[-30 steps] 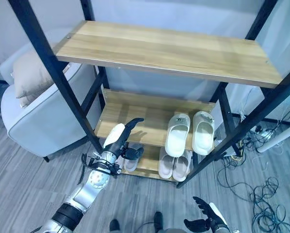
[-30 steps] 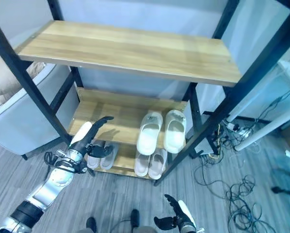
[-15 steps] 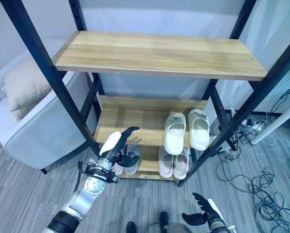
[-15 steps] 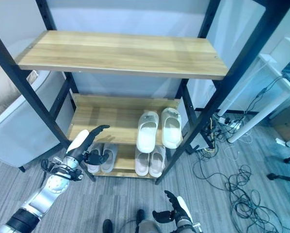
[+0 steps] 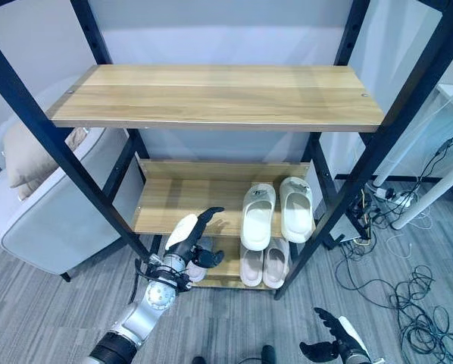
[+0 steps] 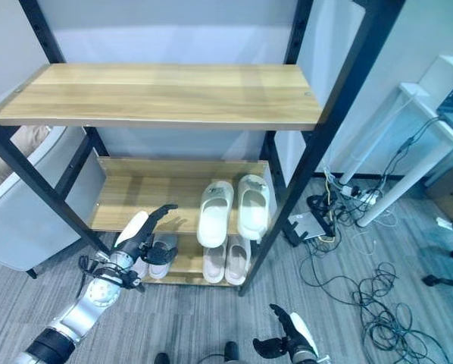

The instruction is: Arrange the slippers neatly on the shoe rack.

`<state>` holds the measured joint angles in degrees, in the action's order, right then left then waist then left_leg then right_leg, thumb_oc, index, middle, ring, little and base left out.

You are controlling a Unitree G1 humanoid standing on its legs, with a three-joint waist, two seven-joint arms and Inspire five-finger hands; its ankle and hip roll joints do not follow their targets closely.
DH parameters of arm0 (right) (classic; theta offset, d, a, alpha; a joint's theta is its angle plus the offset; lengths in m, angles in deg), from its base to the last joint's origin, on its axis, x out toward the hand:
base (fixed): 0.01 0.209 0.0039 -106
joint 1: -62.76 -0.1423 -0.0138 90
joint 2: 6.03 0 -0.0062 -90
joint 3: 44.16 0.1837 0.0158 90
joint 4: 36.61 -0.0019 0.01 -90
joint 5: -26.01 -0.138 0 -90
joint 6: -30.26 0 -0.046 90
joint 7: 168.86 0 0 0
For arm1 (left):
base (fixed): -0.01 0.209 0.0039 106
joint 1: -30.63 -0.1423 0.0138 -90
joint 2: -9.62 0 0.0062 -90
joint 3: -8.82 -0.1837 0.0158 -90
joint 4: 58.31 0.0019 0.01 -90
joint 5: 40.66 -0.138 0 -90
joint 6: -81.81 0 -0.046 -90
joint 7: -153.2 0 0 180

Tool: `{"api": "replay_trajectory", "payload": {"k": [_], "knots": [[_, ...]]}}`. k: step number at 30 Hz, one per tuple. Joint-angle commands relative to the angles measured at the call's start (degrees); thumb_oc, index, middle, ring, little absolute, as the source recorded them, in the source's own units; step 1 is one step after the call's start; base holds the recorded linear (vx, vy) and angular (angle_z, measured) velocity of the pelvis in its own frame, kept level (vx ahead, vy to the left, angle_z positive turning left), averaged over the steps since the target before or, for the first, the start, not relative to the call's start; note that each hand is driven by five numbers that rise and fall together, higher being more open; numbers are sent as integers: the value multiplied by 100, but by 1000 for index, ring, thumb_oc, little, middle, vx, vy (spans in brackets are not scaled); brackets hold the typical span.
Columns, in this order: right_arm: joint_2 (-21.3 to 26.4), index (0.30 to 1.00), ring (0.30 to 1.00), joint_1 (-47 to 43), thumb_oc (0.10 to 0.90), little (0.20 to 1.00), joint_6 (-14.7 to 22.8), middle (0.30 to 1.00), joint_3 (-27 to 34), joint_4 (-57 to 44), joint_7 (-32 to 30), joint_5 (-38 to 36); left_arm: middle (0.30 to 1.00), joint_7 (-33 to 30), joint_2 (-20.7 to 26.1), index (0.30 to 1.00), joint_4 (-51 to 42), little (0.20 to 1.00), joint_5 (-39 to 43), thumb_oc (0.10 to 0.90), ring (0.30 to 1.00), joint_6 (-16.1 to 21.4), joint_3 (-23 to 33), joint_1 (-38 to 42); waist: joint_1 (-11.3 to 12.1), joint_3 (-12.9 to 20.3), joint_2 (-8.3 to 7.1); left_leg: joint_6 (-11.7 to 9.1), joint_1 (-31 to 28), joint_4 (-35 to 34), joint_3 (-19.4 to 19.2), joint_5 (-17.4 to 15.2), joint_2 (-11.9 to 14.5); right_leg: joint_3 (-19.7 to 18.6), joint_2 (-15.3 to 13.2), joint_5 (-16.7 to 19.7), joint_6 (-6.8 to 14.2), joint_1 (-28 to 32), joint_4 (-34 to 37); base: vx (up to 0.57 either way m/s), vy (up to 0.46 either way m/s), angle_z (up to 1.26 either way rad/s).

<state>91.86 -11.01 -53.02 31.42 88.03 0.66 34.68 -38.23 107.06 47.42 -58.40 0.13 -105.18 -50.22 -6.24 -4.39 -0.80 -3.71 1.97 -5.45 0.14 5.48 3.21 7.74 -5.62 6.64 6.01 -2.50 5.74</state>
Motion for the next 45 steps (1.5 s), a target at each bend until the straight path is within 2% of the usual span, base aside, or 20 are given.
{"api": "replay_trajectory", "payload": {"k": [1, 19, 29, 37, 45], "knots": [[49, 900, 900, -6, 800, 900, 312, 900, 51, -456, -310, -70, 900, -670, -13, 900, 155, 900, -145, 800, 900, 280, 47, 1031, -57, 52, -83, 141, 443, 45, -102, -420, -227, 39, 43, -484, 257, -295, -74, -24, -32, 7], [159, 900, 900, -138, 800, 900, 315, 900, -106, -547, -408, -115, 900, -848, -348, 900, 302, 900, 421, 800, 900, 231, -187, 1631, -133, -44, 18, 90, 976, 45, -97, -295, -205, -2, 85, -445, 203, -840, -74, 2, -3, -1], [192, 900, 900, -271, 800, 900, 351, 900, -179, -572, -432, -166, 900, -805, -495, 900, 464, 900, 130, 800, 900, 181, -519, 1913, -153, -88, 99, 80, 957, 45, -79, -313, -239, 8, 69, -474, 179, -827, -74, 8, 1, 0], [185, 900, 900, -259, 800, 900, 323, 900, -163, -567, -437, -190, 900, -634, -612, 900, 547, 900, 281, 800, 900, 133, -601, 1939, -161, -124, 138, 73, 949, 45, -105, -317, -235, 3, 65, -489, 170, -823, -74, 0, 0, 0], [192, 900, 900, -291, 800, 900, 346, 900, -190, -526, -457, -228, 900, -691, -619, 900, 637, 900, 52, 800, 900, 94, -674, 2104, -164, -160, 146, 51, 969, 45, -127, -310, -212, 28, 70, -505, 166, -839, -74, 0, 0, 0]]}}
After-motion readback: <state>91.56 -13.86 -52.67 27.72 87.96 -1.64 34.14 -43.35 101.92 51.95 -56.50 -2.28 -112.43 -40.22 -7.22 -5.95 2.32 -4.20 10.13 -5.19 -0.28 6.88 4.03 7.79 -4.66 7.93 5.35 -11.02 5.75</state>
